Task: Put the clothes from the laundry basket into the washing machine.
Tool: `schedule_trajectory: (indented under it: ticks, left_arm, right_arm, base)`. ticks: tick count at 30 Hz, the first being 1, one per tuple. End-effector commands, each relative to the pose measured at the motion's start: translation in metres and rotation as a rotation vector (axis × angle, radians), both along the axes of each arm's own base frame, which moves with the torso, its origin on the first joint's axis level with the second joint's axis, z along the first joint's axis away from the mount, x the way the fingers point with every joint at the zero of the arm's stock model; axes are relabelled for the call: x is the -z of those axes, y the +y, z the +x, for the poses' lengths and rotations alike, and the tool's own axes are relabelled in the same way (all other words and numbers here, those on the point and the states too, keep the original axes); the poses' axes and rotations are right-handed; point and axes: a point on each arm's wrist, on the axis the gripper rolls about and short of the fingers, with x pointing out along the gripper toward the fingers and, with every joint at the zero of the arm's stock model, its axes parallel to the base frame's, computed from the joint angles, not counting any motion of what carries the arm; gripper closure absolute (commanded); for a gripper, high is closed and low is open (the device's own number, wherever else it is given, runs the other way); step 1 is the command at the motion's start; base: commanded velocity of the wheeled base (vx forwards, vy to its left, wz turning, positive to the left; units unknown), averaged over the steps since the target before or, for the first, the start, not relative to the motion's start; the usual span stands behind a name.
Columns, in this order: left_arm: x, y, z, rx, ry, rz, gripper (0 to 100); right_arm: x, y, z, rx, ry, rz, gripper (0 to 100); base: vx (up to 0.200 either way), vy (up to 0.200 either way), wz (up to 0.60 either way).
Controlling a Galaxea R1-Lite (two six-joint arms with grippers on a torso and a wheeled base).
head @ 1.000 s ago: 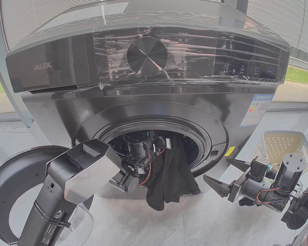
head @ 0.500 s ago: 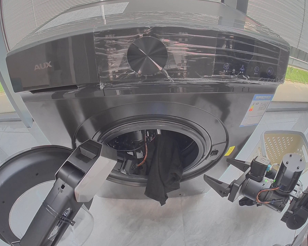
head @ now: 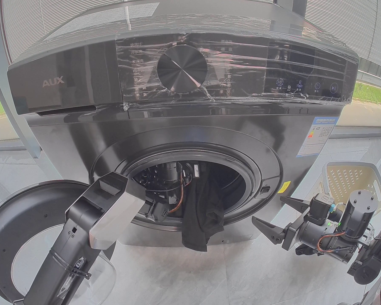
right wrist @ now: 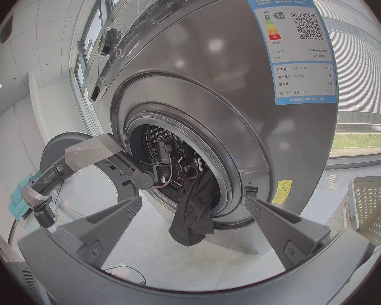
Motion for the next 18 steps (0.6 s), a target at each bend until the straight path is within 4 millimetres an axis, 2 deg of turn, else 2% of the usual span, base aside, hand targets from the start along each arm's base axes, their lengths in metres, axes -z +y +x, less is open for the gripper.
schedule_trajectory:
  ticks: [1,4,5,8,13,18]
  left_arm:
    - [-0.035,-0.008,-0.050,0.134,0.128,0.062,0]
    - [-0.037,-0.009,-0.070,0.206,0.186,0.095,0]
    - [-0.037,-0.009,-0.070,0.206,0.186,0.095,0]
    - [-0.032,-0.010,-0.087,0.275,0.243,0.120,0]
    - [-0.016,-0.012,-0.102,0.340,0.301,0.160,0]
    - [-0.003,-0.011,-0.107,0.358,0.337,0.187,0]
  right_arm:
    - [0.000,0.001,0.000,-0.002,0.001,0.000,0]
    - [0.000,0.001,0.000,-0.002,0.001,0.000,0]
    - [0.000,0.001,0.000,-0.002,0.001,0.000,0]
    - [0.000,0.001,0.000,-0.002,0.001,0.000,0]
    - [0.000,0.000,0.000,-0.001,0.001,0.000,0]
    - [0.000,0.001,0.000,-0.002,0.001,0.000,0]
  base:
    - [0.000,0.000,0.00]
    - [0.000,0.000,0.00]
    - [0.000,0.000,0.00]
    - [0.000,0.000,0.00]
    - [0.000,0.000,0.00]
    - [0.000,0.000,0.00]
